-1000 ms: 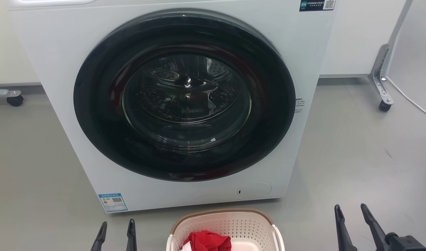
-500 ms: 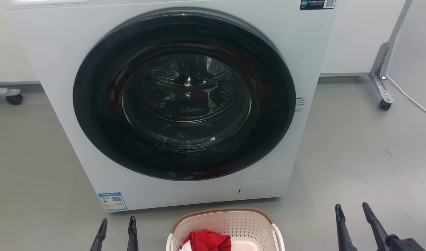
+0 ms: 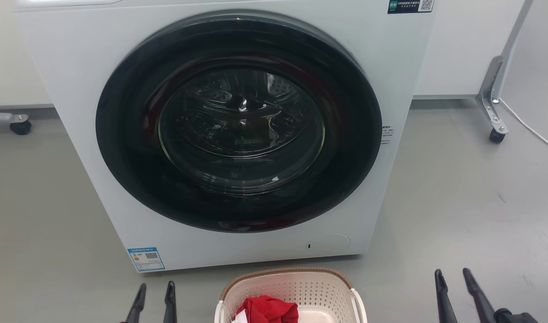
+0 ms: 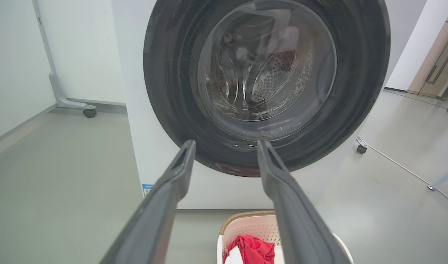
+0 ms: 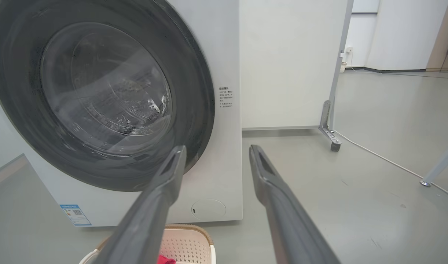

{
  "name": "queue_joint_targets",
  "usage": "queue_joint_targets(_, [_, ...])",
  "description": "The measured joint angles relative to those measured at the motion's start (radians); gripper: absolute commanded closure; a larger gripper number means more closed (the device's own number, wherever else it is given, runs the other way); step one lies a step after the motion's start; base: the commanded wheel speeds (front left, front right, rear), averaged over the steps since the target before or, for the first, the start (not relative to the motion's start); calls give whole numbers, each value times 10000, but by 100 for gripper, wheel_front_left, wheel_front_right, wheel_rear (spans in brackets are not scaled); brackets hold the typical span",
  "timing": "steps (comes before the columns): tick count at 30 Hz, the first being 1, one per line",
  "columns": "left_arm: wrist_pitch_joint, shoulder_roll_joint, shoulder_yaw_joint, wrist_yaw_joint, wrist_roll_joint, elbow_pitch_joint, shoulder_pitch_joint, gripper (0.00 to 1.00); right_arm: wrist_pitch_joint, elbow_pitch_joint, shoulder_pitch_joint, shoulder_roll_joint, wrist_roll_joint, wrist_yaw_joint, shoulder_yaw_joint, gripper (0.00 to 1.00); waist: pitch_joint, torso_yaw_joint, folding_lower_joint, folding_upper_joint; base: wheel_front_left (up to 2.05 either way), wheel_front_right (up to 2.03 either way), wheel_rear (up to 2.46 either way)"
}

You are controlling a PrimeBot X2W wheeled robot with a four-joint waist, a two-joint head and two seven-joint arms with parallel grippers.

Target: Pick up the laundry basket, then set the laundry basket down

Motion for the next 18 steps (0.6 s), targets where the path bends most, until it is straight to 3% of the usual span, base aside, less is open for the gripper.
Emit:
queue_joint_targets(9, [79,-35,50,-54,-257,617,191,100,117,614,244,261,234,65,17,100,22,4,0,0,0,0,0])
queue_joint_targets(18, [441,-121,385,-291,-1576,765,92,100,522,823,88,408,1611,295,-387,100,123,15,0,0,0,0,0])
